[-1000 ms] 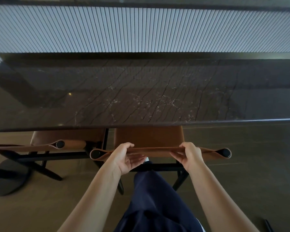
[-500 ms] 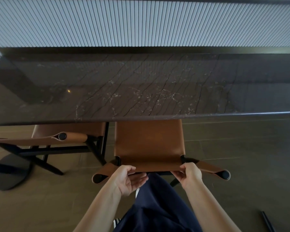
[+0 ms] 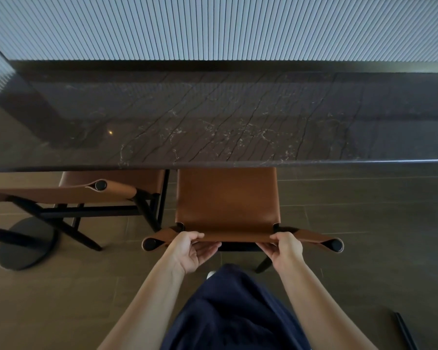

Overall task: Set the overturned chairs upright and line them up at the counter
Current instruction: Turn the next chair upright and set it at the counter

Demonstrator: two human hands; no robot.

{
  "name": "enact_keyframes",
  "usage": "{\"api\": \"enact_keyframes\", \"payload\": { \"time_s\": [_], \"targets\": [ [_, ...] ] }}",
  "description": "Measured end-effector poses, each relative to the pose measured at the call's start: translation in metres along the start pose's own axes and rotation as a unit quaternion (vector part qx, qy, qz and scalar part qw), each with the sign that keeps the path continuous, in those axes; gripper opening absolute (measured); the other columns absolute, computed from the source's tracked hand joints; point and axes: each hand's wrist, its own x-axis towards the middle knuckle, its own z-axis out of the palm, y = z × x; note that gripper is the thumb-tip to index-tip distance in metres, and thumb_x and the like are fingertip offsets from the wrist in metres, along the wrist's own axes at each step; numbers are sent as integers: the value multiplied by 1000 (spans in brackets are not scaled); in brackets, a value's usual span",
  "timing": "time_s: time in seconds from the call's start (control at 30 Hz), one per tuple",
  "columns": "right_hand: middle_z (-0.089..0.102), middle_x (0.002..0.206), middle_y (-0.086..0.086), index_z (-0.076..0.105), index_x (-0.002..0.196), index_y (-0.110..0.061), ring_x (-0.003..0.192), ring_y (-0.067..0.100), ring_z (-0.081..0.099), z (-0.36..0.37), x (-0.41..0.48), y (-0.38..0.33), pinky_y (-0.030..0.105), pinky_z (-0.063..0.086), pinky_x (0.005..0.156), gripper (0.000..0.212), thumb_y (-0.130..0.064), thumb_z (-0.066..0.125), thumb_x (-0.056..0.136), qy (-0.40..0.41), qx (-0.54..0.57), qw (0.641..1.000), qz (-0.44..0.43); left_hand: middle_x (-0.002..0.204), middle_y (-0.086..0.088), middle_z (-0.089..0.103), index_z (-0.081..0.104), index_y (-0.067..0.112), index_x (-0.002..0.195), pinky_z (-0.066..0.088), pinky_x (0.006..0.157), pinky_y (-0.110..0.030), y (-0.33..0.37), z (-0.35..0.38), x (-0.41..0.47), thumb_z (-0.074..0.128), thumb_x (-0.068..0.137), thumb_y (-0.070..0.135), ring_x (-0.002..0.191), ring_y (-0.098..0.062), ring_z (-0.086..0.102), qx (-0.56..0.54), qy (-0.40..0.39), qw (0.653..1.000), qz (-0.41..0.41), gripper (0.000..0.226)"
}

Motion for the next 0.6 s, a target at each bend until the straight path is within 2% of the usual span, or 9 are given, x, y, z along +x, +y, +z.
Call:
{"api": "enact_keyframes", "payload": {
  "time_s": [0.2,0.4,0.6],
  "targets": [
    [58,118,23,51,125,1,99,37,62,-5,0,1,54,56,88,41,17,42,89,-18,-21,1000,-11,102,-34,67,56,-13,108,59,71,-44,-8,-6,0,46,95,2,85,-38,72,-3,-13,999,33,23],
    [58,111,19,51,128,1,91,34,62,-15,1,0,51,57,86,42,17,46,89,-51,-41,998,-7,103,-33,67,54,-10,116,61,66,-43,-18,-5,-4,46,96,5,86,-39,71,-12,1,997,70,27],
    [59,118,22,52,128,-2,94,32,63,-14,2,2,49,58,79,38,9,51,92,-70,-29,997,-1,99,-30,70,53,-5,121,61,70,-41,-16,-6,0,57,96,20,88,-38,72,10,18,997,69,35]
  ]
}}
